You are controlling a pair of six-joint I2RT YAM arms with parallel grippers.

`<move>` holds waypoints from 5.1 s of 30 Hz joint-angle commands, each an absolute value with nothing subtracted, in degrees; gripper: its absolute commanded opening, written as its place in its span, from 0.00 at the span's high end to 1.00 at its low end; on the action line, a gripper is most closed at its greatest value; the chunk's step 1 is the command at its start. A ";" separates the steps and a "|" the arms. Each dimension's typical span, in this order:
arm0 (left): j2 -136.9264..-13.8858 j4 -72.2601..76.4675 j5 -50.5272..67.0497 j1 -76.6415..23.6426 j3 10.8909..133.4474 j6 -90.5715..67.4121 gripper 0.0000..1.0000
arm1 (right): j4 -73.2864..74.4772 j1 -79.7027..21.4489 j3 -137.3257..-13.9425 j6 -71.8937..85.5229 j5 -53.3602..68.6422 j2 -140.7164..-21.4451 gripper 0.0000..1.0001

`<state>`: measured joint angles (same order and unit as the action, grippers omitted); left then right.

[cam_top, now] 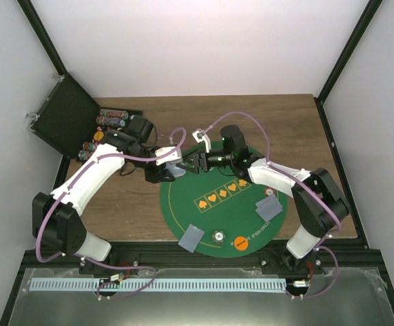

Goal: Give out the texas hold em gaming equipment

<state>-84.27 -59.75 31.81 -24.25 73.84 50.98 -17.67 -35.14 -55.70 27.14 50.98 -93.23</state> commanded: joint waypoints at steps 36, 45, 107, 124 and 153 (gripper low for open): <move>-83.66 -59.49 35.77 -22.59 76.49 50.35 0.52 | -9.51 -37.79 -65.19 20.83 44.49 -96.72 0.30; -83.58 -59.33 35.16 -22.15 76.11 50.62 0.52 | -2.05 -37.57 -62.85 19.13 35.06 -92.00 0.51; -84.05 -48.55 23.24 -24.83 72.64 54.57 0.37 | -9.92 -37.27 -65.74 35.21 53.48 -99.73 0.99; -83.67 -52.93 27.19 -24.72 72.68 55.78 0.49 | 0.83 -34.72 -62.46 26.86 37.69 -92.12 0.64; -84.28 -49.15 25.93 -20.69 69.39 52.18 0.49 | 18.05 -34.33 -69.66 14.76 41.30 -84.55 0.99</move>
<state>-84.27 -50.72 24.73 -22.33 70.37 53.23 12.01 -34.98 -65.41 18.96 39.62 -88.73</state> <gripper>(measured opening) 0.512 0.024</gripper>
